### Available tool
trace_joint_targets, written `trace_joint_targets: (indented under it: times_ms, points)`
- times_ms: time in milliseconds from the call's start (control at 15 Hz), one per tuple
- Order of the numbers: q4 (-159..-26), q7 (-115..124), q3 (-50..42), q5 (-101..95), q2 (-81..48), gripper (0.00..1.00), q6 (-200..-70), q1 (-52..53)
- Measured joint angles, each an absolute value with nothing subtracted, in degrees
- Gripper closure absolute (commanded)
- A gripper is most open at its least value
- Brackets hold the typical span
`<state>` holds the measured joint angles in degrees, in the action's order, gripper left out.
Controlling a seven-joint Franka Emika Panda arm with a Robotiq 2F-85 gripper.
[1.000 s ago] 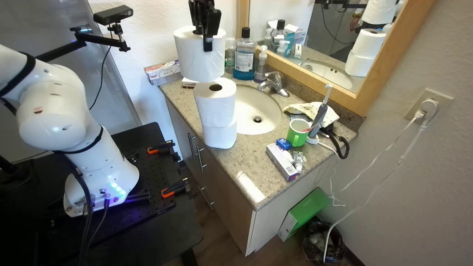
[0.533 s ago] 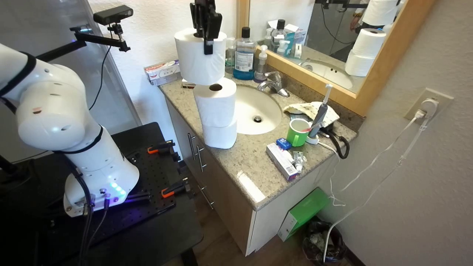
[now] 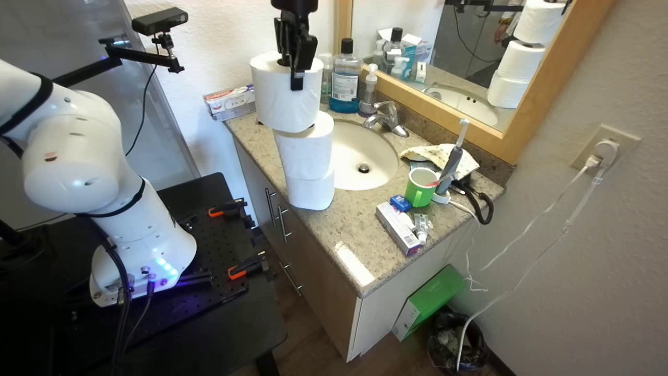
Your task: Stack the tissue rolls together
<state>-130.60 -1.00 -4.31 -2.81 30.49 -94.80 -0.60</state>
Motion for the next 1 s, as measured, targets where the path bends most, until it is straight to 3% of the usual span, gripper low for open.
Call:
trace_joint_targets:
  times_ms: [1000]
  points:
    - [-133.3, -3.3, -4.5, -2.8, 30.5, 0.87, -103.4, -1.0]
